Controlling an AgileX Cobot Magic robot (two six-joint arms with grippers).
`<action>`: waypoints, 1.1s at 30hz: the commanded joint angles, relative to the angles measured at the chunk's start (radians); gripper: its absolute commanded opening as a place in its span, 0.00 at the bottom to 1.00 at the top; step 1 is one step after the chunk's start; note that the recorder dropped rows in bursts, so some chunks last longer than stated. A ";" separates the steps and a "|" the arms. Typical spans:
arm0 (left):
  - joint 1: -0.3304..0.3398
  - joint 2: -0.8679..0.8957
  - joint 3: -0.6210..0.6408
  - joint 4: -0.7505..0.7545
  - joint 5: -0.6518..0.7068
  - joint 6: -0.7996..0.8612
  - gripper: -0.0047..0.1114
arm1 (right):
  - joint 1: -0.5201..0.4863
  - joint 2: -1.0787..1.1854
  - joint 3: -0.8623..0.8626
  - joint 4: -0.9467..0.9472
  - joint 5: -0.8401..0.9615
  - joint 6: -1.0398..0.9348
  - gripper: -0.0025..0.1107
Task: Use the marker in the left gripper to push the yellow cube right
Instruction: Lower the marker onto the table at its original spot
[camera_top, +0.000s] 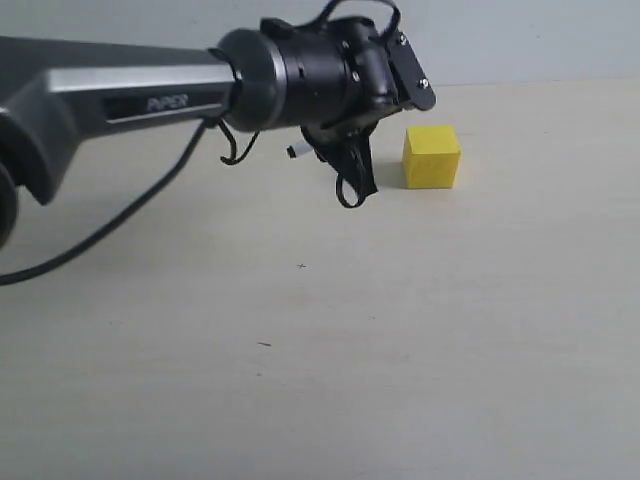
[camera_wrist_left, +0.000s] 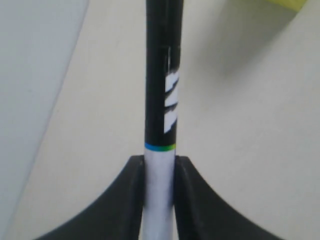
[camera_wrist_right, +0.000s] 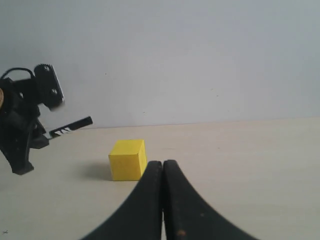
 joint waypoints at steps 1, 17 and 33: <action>0.063 -0.110 -0.018 -0.210 0.111 -0.006 0.04 | -0.001 -0.005 0.004 0.000 -0.005 -0.001 0.02; 0.095 -0.180 0.114 -0.691 0.310 -0.335 0.04 | -0.001 -0.005 0.004 0.000 -0.005 0.000 0.02; 0.079 -0.148 0.270 -0.762 0.174 -0.474 0.04 | -0.001 -0.005 0.004 -0.002 -0.005 -0.001 0.02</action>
